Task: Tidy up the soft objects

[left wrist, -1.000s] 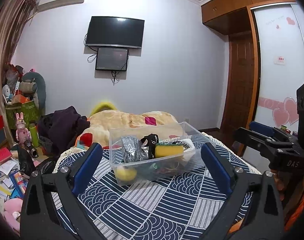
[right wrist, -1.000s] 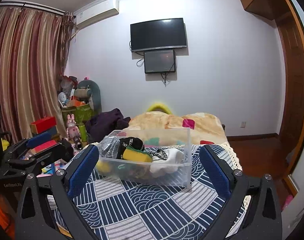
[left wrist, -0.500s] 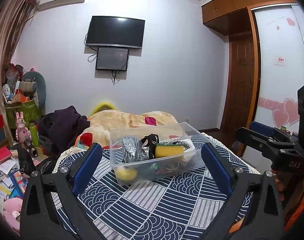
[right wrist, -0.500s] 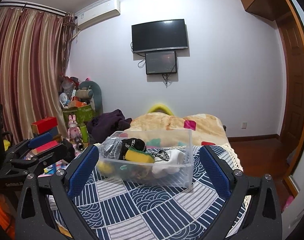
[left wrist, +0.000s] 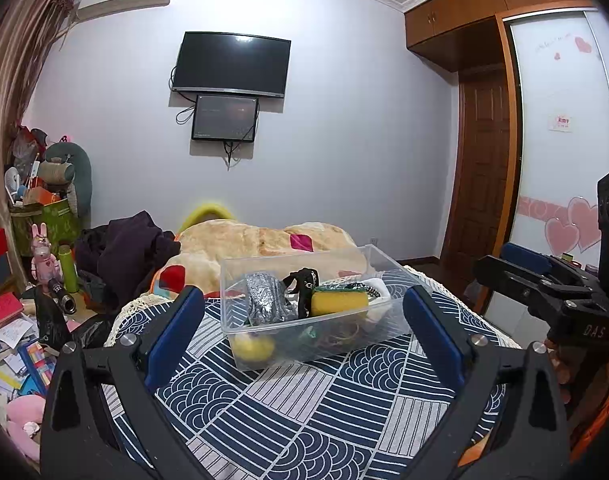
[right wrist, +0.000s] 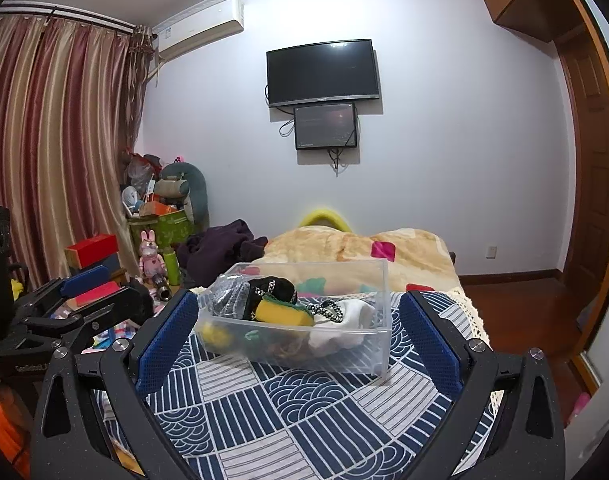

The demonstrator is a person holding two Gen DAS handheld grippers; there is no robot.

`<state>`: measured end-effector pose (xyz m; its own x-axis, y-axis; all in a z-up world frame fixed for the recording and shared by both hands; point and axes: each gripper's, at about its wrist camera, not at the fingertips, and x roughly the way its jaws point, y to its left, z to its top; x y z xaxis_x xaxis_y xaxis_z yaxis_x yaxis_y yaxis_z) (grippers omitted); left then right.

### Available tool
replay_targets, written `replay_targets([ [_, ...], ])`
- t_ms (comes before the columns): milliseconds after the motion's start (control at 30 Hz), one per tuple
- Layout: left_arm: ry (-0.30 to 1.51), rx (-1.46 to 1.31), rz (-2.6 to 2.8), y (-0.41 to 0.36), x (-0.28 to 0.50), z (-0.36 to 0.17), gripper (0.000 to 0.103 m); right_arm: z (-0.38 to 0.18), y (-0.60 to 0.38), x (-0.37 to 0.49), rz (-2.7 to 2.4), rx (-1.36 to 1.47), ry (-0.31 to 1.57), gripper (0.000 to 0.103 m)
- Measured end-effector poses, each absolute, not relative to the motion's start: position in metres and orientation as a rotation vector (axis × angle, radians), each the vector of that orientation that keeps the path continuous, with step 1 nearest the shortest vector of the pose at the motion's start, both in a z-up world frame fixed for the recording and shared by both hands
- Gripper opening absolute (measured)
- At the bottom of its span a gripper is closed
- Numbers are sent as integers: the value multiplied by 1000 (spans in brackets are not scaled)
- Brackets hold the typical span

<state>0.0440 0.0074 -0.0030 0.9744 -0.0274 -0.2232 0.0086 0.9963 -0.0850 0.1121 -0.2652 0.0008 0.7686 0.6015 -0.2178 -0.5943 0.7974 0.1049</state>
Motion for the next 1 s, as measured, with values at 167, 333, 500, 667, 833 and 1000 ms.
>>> replay_targets([
  [167, 225, -82, -17, 8, 44, -3, 101, 1, -265, 113, 651, 34, 246, 101],
  [333, 226, -90, -23, 8, 44, -4, 103, 2, -265, 113, 658, 36, 248, 101],
  [500, 236, -91, -30, 6, 46, -5, 103, 1, -265, 114, 659, 35, 248, 101],
  [667, 238, -97, -34, 6, 46, -6, 103, 0, -264, 115, 659, 33, 254, 101],
  [833, 240, -100, -37, 6, 46, -6, 103, -1, -261, 114, 662, 26, 256, 101],
  [1000, 246, -103, -40, 5, 46, -6, 103, -2, -259, 116, 664, 16, 261, 101],
])
